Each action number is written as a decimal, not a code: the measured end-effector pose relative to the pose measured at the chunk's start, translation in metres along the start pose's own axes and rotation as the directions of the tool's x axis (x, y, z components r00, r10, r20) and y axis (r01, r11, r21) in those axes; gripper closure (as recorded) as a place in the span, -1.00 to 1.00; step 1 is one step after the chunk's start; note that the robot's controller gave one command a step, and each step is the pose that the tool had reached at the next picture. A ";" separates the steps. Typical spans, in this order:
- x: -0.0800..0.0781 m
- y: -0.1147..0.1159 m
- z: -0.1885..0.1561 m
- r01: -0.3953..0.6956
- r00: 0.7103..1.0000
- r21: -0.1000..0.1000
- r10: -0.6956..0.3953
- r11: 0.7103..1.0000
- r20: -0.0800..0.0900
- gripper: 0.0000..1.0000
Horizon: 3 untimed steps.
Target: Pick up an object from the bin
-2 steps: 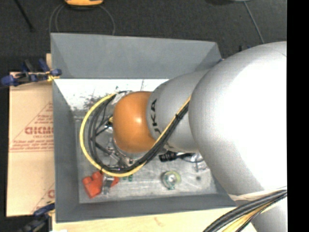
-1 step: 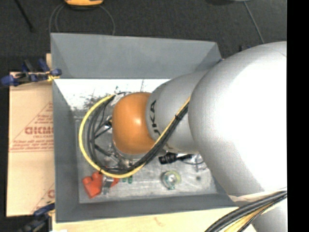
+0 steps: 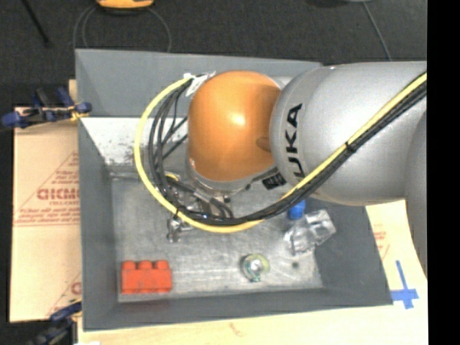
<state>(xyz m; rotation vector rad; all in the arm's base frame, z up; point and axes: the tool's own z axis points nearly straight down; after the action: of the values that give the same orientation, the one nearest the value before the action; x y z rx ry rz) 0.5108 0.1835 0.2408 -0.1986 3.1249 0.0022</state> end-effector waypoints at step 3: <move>0.012 0.047 0.167 0.411 0.912 -0.001 -0.411 0.912 -0.002 -1.00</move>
Offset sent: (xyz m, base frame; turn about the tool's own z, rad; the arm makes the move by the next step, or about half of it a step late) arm 0.0036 -0.0004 -0.1012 0.0859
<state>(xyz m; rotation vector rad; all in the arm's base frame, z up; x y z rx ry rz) 0.4947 0.2288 0.0733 -0.8510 3.0159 -0.0003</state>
